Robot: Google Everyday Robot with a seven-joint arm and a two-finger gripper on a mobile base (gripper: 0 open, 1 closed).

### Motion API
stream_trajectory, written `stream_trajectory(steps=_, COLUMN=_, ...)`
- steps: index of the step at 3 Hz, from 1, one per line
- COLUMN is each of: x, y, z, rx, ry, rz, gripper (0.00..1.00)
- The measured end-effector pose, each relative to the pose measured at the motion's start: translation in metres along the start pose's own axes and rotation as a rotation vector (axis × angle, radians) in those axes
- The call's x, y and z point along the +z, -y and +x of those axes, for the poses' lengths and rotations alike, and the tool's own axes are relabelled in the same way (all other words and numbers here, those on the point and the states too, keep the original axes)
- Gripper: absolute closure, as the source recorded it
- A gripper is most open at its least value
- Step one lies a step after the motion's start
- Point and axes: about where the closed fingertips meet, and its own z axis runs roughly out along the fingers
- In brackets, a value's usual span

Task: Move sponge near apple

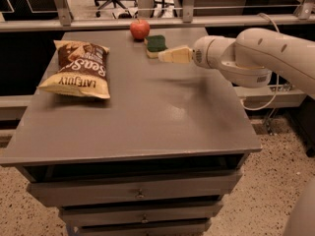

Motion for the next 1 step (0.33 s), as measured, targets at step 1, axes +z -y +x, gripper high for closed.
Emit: stream_trajectory(steps=1, x=0.0000, y=0.0000, z=0.0000, rx=0.000, ry=0.000, rz=0.000, gripper=0.00)
